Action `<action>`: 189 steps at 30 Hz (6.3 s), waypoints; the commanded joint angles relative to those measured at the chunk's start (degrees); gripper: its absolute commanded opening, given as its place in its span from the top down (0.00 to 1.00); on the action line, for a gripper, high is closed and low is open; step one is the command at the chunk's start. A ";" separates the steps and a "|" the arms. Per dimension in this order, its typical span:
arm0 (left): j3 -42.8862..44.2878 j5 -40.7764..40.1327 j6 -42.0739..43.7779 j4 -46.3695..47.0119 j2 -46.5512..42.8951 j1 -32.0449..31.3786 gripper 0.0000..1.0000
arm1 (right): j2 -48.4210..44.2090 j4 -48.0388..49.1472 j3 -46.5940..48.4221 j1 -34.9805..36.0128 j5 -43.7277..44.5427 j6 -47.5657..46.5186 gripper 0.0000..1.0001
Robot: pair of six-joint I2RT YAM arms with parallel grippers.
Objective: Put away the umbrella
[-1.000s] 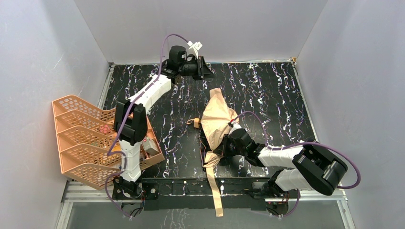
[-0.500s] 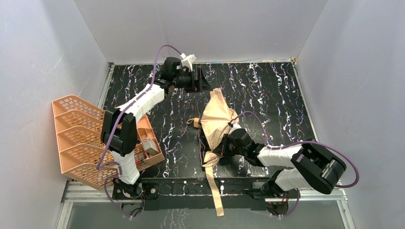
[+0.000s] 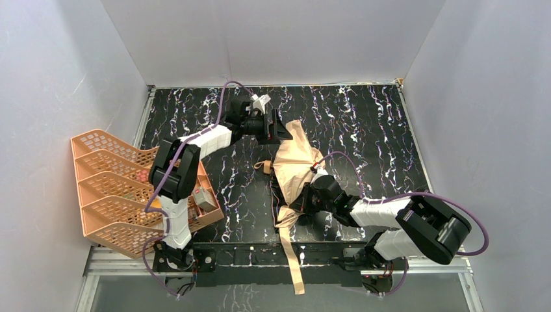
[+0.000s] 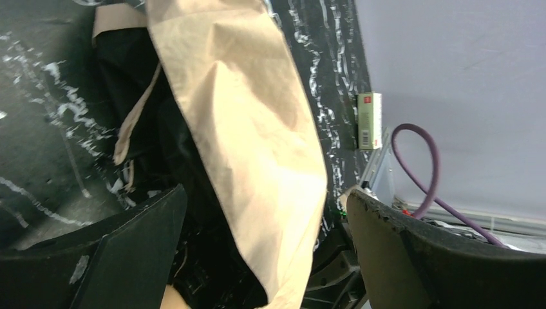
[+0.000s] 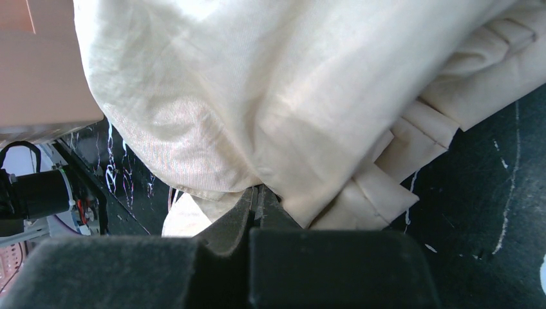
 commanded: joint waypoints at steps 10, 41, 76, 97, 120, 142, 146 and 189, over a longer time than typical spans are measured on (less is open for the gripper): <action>1.18 9.89 -10.51 15.66 3.75 -0.69 0.14 | 2.17 -7.10 -1.02 0.08 1.64 -1.74 1.00; 2.11 -2.57 -2.71 4.31 0.83 -0.78 0.15 | 2.63 -6.69 -0.83 0.10 1.39 -1.76 1.00; 12.43 8.46 -15.10 21.68 12.40 -1.92 0.26 | 1.52 -8.20 -0.32 0.02 1.64 -1.94 1.00; 14.52 10.05 -11.66 16.48 13.46 -1.92 0.58 | 2.90 -6.69 -0.70 0.05 1.11 -1.68 1.00; 5.90 8.30 -4.49 10.60 -7.82 -2.77 0.61 | 4.43 -6.54 -0.45 0.08 0.62 -1.81 1.00; 18.95 5.24 -1.43 -1.67 2.70 -3.42 0.57 | 4.04 -5.90 -0.59 0.07 0.50 -1.42 1.00; 22.02 4.81 -2.16 -2.24 5.16 -3.43 0.57 | 3.88 -5.90 -0.77 0.09 0.54 -1.42 1.00; -27.65 -11.95 4.03 11.91 -33.86 -18.05 0.87 | -9.00 -17.26 4.09 0.02 2.03 -2.61 0.97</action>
